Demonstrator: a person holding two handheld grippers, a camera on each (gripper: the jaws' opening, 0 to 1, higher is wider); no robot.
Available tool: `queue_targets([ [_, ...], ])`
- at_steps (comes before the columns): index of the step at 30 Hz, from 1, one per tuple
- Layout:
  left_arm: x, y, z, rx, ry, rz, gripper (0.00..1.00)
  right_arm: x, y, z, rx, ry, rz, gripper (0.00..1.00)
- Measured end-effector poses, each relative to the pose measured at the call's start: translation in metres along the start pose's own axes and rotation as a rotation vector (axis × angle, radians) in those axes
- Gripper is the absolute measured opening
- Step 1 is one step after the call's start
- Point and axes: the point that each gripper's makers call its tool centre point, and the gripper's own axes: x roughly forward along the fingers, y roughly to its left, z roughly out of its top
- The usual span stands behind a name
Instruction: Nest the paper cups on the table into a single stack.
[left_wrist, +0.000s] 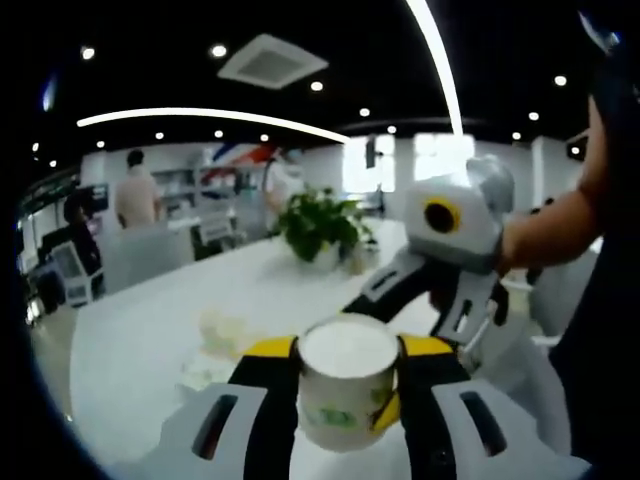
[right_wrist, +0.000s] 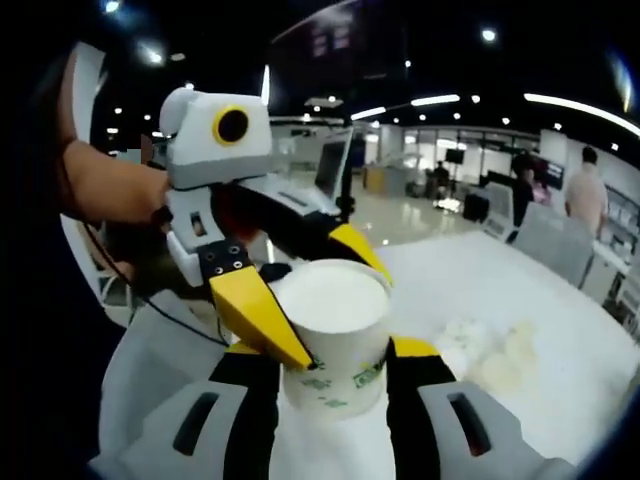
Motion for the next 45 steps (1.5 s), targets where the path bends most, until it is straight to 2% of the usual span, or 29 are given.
queue_targets([
  [5,-0.004,0.006,0.001,-0.003,-0.008,0.003,0.37,-0.008,-0.011,0.0,0.0,-0.02,-0.033,0.6],
  [9,-0.006,0.007,0.001,0.004,-0.012,-0.009,0.37,-0.017,-0.017,-0.002,0.018,-0.028,-0.05,0.68],
  [14,-0.007,0.006,0.009,0.005,-0.042,-0.026,0.37,-0.03,-0.029,-0.004,0.043,-0.063,-0.099,0.76],
  [18,-0.007,0.002,0.02,-0.016,-0.084,-0.068,0.37,-0.042,-0.034,-0.003,0.089,-0.107,-0.121,0.68],
  [20,-0.008,0.001,0.027,-0.038,-0.116,-0.083,0.37,-0.048,-0.035,0.001,0.13,-0.149,-0.12,0.66],
  [24,-0.011,0.008,0.047,-0.089,-0.205,-0.086,0.37,-0.057,-0.036,0.001,0.149,-0.162,-0.123,0.62],
  [26,-0.013,0.01,0.055,-0.104,-0.231,-0.088,0.37,-0.061,-0.035,0.002,0.163,-0.164,-0.119,0.58],
  [32,-0.015,0.013,0.074,-0.133,-0.299,-0.106,0.37,-0.064,-0.021,0.01,0.219,-0.193,-0.037,0.47],
  [36,-0.015,0.011,0.078,-0.146,-0.32,-0.116,0.37,-0.063,-0.013,0.019,0.251,-0.221,0.011,0.37],
  [37,-0.014,0.011,0.078,-0.127,-0.319,-0.104,0.37,-0.063,-0.012,0.02,0.257,-0.225,0.021,0.35],
  [43,-0.016,0.008,0.084,-0.143,-0.353,-0.115,0.37,-0.062,-0.008,0.029,0.291,-0.268,0.049,0.33],
  [45,-0.016,0.009,0.083,-0.145,-0.349,-0.116,0.37,-0.065,-0.008,0.035,0.293,-0.283,0.056,0.32],
])
